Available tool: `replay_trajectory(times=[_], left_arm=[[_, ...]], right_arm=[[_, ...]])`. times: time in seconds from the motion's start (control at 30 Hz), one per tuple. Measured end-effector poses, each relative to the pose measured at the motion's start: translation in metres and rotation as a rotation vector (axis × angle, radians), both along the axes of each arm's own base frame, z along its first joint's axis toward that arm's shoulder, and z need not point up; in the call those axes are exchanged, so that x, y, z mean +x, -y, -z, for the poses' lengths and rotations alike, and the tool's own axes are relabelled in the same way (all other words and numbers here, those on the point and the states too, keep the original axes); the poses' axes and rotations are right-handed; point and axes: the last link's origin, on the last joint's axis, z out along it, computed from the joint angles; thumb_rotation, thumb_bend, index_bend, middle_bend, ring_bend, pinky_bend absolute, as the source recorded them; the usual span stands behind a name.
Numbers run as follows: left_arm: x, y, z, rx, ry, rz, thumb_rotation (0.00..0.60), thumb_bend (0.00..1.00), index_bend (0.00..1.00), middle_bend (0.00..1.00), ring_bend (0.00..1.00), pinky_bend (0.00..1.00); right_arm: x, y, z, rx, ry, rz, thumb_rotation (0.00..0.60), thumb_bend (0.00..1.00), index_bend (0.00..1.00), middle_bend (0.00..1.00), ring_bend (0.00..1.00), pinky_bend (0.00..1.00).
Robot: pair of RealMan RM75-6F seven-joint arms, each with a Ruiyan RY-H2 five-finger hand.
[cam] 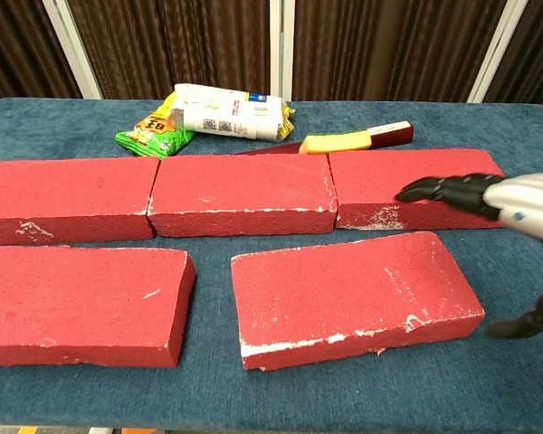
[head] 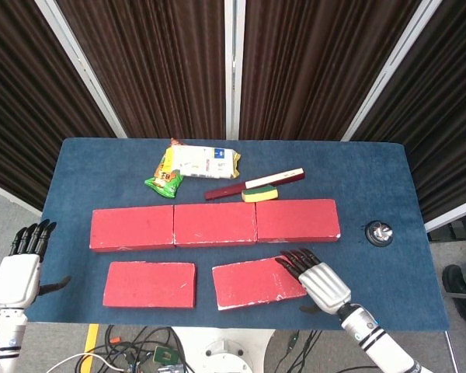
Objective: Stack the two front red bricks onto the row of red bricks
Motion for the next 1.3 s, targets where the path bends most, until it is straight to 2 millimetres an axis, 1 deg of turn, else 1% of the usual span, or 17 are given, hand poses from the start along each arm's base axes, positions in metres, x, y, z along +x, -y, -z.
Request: replay_trajectory(times=[0.27,0.6,1.07,1.3], left_arm=[[-0.006,0.000,0.001,-0.010,0.007,-0.010,0.600,0.00,0.00,0.00,0.00,0.00],[-0.014,0.002,-0.003,-0.006,0.015,-0.020,0.600,0.00,0.00,0.00,0.00,0.00],[-0.019,0.004,-0.006,0.005,0.025,-0.012,0.600,0.00,0.00,0.00,0.00,0.00],[-0.020,0.004,-0.007,0.007,0.025,-0.015,0.600,0.00,0.00,0.00,0.00,0.00]], right_arm=[[0.017,0.001,0.032,0.054,-0.055,-0.012,0.600,0.00,0.00,0.00,0.00,0.00],[0.037,0.012,0.065,0.093,-0.072,-0.005,0.600,0.00,0.00,0.00,0.00,0.00],[0.044,0.028,0.082,0.088,-0.083,0.042,0.600,0.00,0.00,0.00,0.00,0.00],[0.045,0.032,0.089,0.103,-0.088,0.060,0.600,0.00,0.00,0.00,0.00,0.00]])
